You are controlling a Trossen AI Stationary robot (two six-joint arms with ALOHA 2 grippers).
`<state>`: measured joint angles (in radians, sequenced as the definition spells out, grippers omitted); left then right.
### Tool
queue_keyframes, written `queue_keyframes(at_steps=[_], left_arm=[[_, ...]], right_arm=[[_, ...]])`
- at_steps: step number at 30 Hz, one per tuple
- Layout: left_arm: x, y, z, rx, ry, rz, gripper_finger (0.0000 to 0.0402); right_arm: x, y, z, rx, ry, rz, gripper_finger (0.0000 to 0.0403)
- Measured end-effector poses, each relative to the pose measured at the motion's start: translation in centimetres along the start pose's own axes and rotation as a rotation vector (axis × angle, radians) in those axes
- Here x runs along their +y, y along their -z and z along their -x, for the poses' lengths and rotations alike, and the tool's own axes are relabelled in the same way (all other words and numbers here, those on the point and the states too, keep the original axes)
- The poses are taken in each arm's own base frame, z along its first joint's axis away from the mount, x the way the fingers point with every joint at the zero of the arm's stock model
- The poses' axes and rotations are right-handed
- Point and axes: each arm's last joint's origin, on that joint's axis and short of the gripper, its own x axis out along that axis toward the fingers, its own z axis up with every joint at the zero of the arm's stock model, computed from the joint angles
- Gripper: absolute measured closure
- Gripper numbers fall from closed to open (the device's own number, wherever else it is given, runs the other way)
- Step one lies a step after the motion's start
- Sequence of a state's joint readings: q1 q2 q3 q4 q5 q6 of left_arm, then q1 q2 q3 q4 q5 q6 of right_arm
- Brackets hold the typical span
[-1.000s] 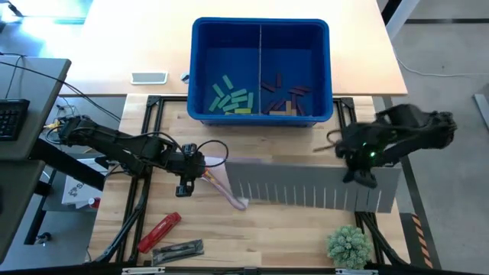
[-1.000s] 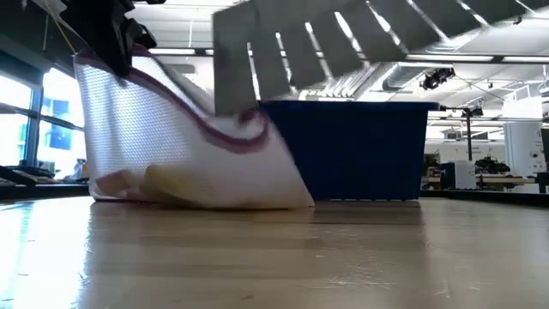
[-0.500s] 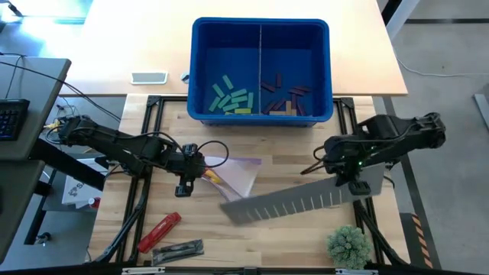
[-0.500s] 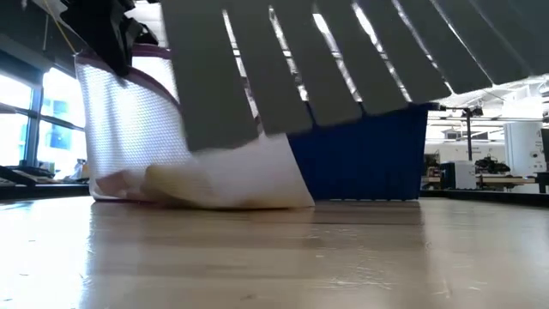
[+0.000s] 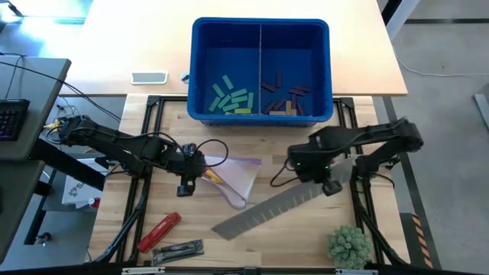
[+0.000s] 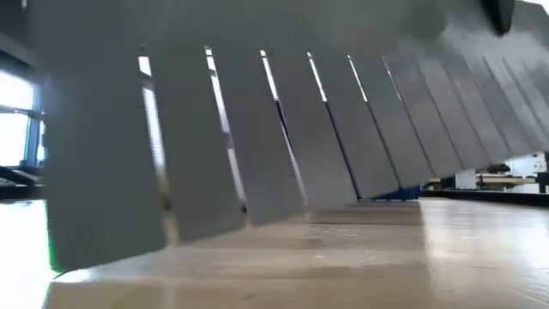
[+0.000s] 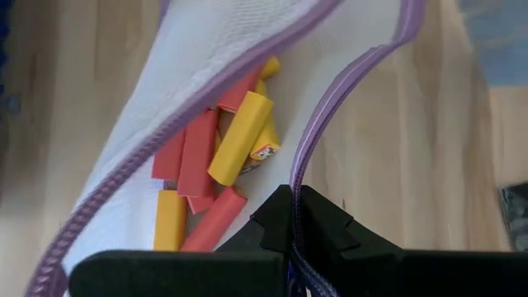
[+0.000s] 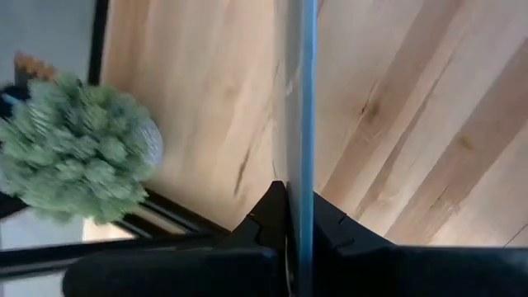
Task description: Sort blocks
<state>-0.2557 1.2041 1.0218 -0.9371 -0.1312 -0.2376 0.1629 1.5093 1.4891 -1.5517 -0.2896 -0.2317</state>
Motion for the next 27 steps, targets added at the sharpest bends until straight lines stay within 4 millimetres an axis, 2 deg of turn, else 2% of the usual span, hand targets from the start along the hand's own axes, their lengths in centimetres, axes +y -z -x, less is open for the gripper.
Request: queue_keyframes(at_steps=[3, 7, 10, 17, 21, 27], left_arm=[[0.1, 0.0, 0.0, -0.006, -0.024, 0.045, 0.0402], [0.3, -0.1, 0.0, -0.014, -0.054, 0.083, 0.0402], [0.6, -0.1, -0.1, -0.014, -0.063, 0.094, 0.0402], [1.6, 0.1, -0.1, 0.022, -0.112, 0.096, 0.0402], [2.7, 0.1, -0.2, 0.034, -0.175, 0.123, 0.0402], [3.9, 0.0, -0.2, 0.038, -0.197, 0.185, 0.0402]], right_arm=[[-1.2, -1.3, -1.5, 0.070, 0.017, -0.024, 0.0403], [-3.3, -2.6, -3.1, 0.121, 0.075, -0.194, 0.0403], [-4.6, -3.8, -4.3, 0.106, 0.026, -0.256, 0.0403], [-5.1, -4.9, -5.9, 0.112, -0.075, -0.219, 0.0398], [-5.1, -4.9, -5.9, 0.113, -0.077, -0.220, 0.0369], [-5.3, -4.6, -5.9, 0.152, -0.016, -0.261, 0.0298]])
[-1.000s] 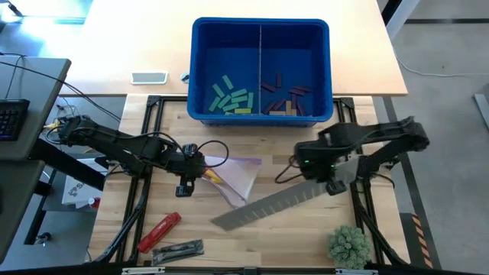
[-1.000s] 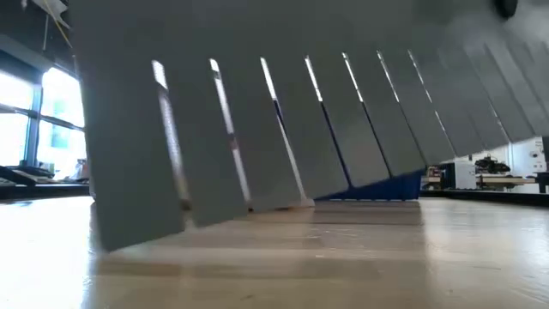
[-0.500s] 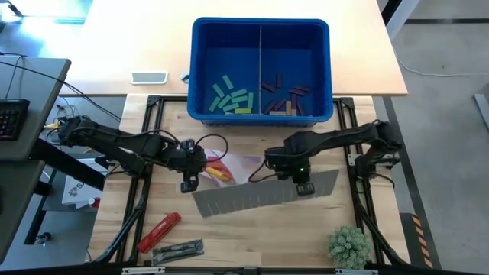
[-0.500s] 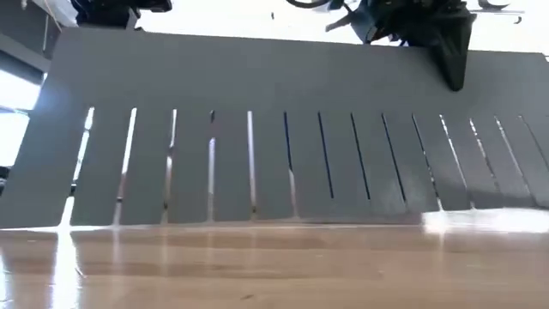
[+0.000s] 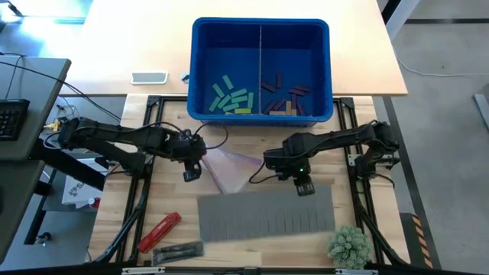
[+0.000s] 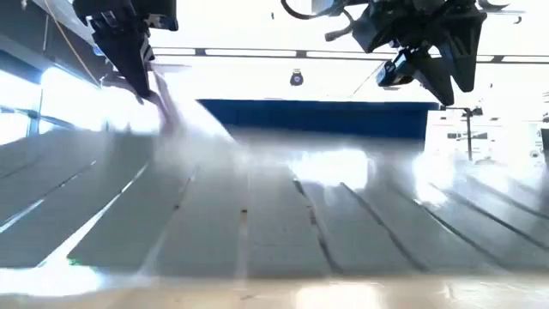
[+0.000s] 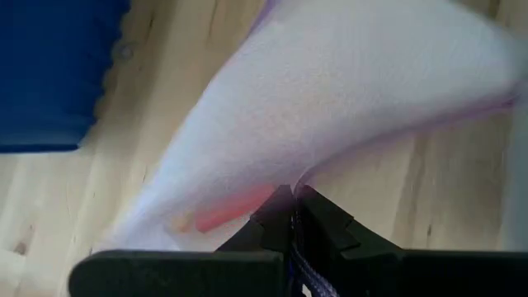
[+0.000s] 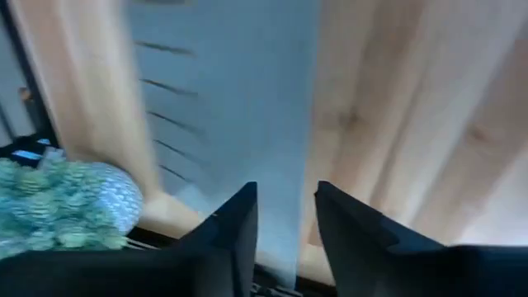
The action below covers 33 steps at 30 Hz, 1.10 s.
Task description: Sort blocks
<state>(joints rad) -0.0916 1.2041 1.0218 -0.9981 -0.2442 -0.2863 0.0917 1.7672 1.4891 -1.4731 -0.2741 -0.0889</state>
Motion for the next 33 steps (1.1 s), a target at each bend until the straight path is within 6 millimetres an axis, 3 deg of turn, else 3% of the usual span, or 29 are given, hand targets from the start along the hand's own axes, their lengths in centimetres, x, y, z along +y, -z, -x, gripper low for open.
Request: queue_keyframes(at_steps=[7, 13, 18, 24, 28, 33], left_arm=[[0.5, -0.1, -0.1, 0.007, 0.004, 0.025, 0.0402], [0.5, -0.1, -0.1, 0.009, 0.013, 0.024, 0.0402], [0.5, -0.1, -0.1, 0.009, 0.013, 0.024, 0.0402], [0.5, -0.1, -0.1, 0.009, 0.012, 0.024, 0.0402], [0.5, -0.1, -0.1, 0.009, 0.012, 0.038, 0.0402], [0.5, -0.1, -0.2, 0.009, 0.011, 0.044, 0.0402]], right_arm=[[-0.2, 1.2, 1.2, -0.009, 0.144, -0.064, 0.0257], [0.4, 1.8, 3.3, -0.220, 0.138, -0.095, 0.0257], [2.4, 0.2, 3.0, -0.354, 0.068, 0.067, 0.0257], [5.0, -2.4, -0.2, -0.302, 0.067, 0.268, 0.0257], [5.2, -4.1, -1.7, -0.309, 0.083, 0.253, 0.0257], [5.4, -5.9, -1.2, -0.490, 0.094, 0.252, 0.0258]])
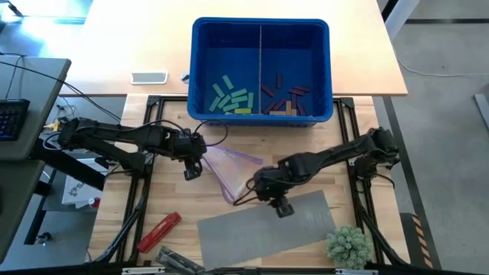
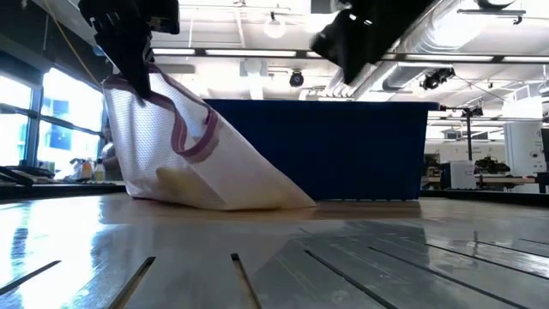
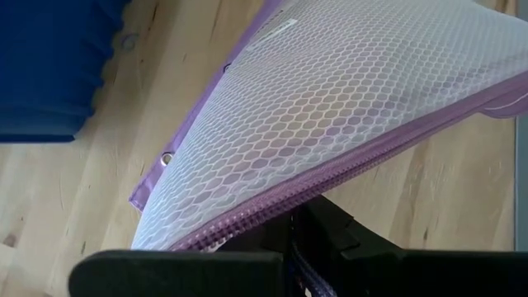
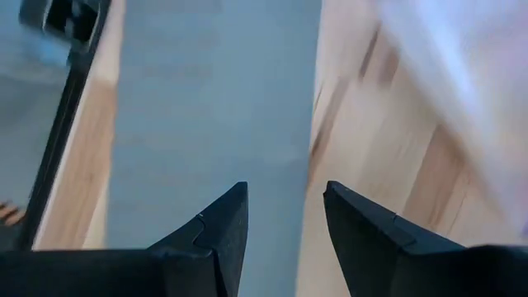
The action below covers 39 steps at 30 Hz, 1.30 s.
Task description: Sort blocks
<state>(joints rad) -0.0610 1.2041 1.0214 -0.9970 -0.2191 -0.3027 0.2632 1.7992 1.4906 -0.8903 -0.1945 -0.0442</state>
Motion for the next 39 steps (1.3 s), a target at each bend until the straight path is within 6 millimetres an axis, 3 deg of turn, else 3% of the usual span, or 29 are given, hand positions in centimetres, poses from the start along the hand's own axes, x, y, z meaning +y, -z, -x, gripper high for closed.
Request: queue_keyframes(at_steps=[6, 11, 16, 27, 31, 39], left_arm=[[0.1, 0.0, 0.0, 0.002, 0.005, -0.025, 0.0402], [0.2, 0.0, 0.0, 0.005, 0.008, -0.045, 0.0402], [0.2, 0.0, 0.0, 0.007, 0.014, -0.045, 0.0402], [0.2, 0.0, 0.0, 0.006, 0.014, -0.050, 0.0402], [0.2, 0.0, 0.0, 0.006, 0.014, -0.044, 0.0402], [0.1, 0.0, 0.0, 0.010, 0.026, -0.035, 0.0402]], right_arm=[[1.0, -2.2, -0.6, -0.198, 0.042, 0.175, 0.0259], [2.4, -3.6, -3.2, -0.280, 0.038, 0.314, 0.0259], [3.1, -4.4, -5.3, -0.336, 0.051, 0.345, 0.0259], [3.5, -6.7, -7.4, -0.559, 0.103, 0.401, 0.0259], [3.4, -7.7, -9.8, -0.636, 0.107, 0.412, 0.0259], [4.2, -14.3, -14.8, -0.746, 0.077, 0.382, 0.0259]])
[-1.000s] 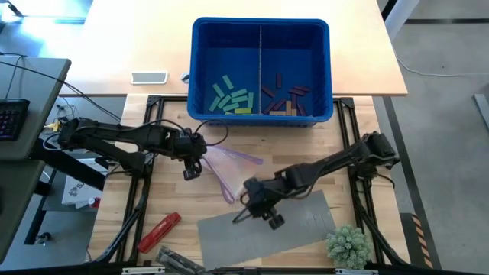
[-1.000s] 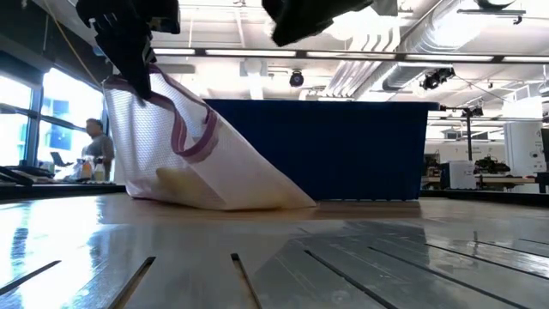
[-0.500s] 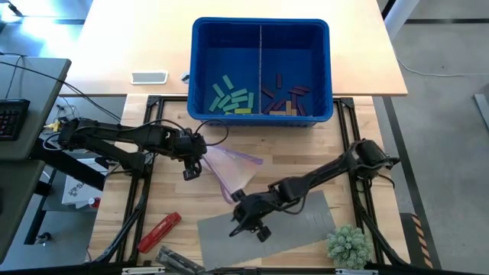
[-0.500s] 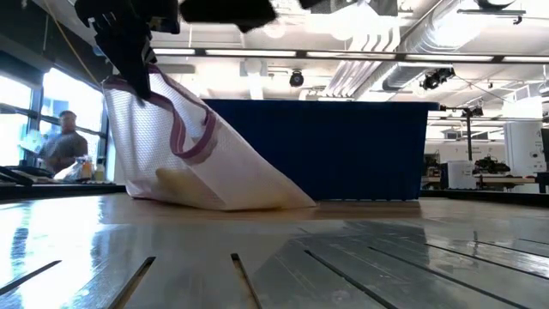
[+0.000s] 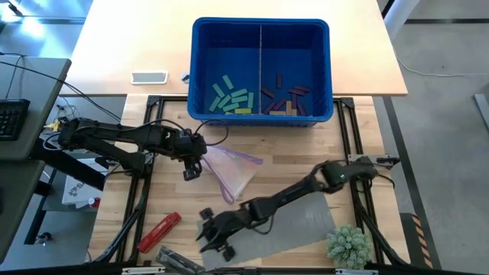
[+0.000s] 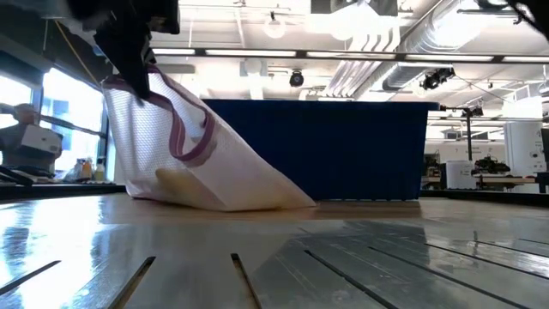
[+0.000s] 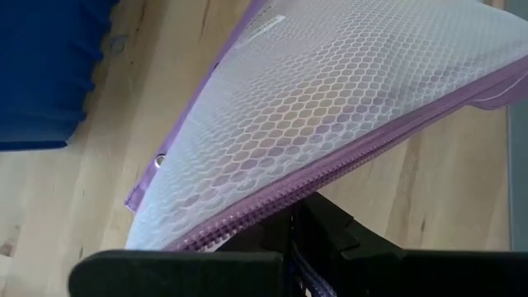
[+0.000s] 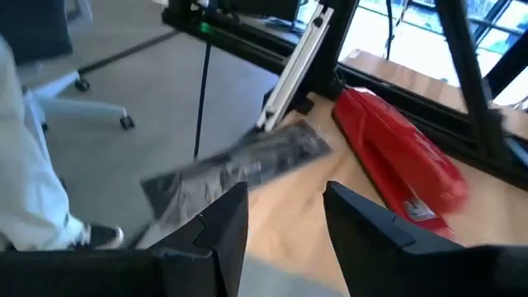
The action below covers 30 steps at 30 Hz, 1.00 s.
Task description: Sort blocks
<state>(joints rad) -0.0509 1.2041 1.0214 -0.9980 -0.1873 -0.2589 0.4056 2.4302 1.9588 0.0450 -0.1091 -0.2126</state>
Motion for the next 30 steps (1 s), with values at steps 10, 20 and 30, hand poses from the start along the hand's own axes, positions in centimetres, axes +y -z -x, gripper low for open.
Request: queue_keyframes(at_steps=[10, 20, 30], left_arm=[[-0.1, 0.0, 0.0, 0.006, 0.020, 0.024, 0.0402], [-0.1, 0.0, 0.0, 0.005, 0.020, 0.051, 0.0402], [-0.1, 0.0, 0.0, 0.011, 0.026, 0.099, 0.0402]], right_arm=[[2.6, 1.2, -6.0, -0.076, -0.100, -0.041, 0.0259], [5.1, 4.8, -6.8, -0.032, -0.205, 0.045, 0.0259], [4.6, 6.7, -7.7, -0.090, -0.252, 0.204, 0.0259]])
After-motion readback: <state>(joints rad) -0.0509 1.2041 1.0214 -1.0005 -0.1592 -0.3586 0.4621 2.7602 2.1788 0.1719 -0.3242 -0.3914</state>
